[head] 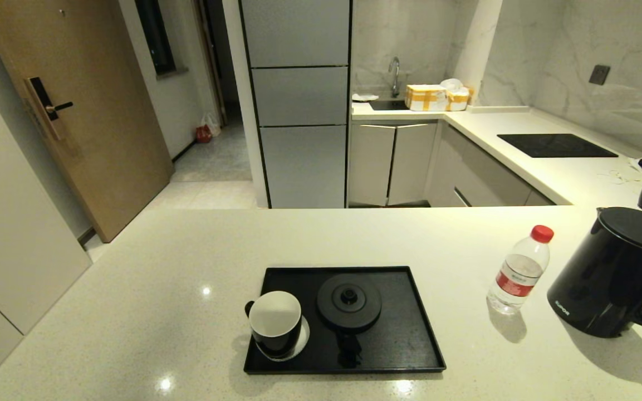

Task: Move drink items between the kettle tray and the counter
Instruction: Return the bottled water to its original position

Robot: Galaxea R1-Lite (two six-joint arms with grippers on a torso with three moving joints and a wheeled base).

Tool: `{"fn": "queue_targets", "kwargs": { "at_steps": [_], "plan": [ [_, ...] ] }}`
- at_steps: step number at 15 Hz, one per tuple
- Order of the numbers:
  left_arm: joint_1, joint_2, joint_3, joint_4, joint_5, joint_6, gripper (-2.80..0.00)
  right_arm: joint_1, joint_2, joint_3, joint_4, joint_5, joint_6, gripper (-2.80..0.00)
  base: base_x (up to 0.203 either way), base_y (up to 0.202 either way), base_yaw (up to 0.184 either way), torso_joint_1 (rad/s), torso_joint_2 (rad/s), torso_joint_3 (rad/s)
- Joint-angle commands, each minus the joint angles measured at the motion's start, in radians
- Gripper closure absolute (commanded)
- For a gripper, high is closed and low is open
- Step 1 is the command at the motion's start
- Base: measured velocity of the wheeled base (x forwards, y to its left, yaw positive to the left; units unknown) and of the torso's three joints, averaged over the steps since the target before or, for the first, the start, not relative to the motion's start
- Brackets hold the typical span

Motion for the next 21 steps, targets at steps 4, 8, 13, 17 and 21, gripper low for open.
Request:
{"fn": "queue_targets", "kwargs": {
  "at_steps": [4,8,13,17,21],
  "plan": [
    [0.0,0.0,0.0,-0.001,0.0,0.001,0.0,-0.002,0.162,0.083,-0.101,0.012,0.014,0.0,0.0,0.0,0.0,0.0,0.0,0.0],
    [0.0,-0.002,0.0,-0.001,0.0,0.001,0.0,-0.002,0.285,0.099,-0.205,0.005,0.025,0.0,0.0,0.0,0.0,0.0,0.0,0.0],
    [0.0,-0.002,0.0,0.0,0.0,0.001,0.0,0.0,0.614,0.103,-0.533,-0.039,0.04,0.0,0.0,0.0,0.0,0.0,0.0,0.0],
    [0.0,-0.002,0.0,-0.001,0.0,0.001,0.0,0.004,0.83,0.094,-0.854,-0.082,0.025,-2.8,0.0,0.0,0.0,0.0,0.0,0.0],
    [0.0,-0.001,0.0,-0.001,0.001,0.001,0.0,0.005,0.987,0.084,-1.037,-0.109,-0.014,-2.8,0.0,0.0,0.0,0.0,0.0,0.0]
  ]
}}
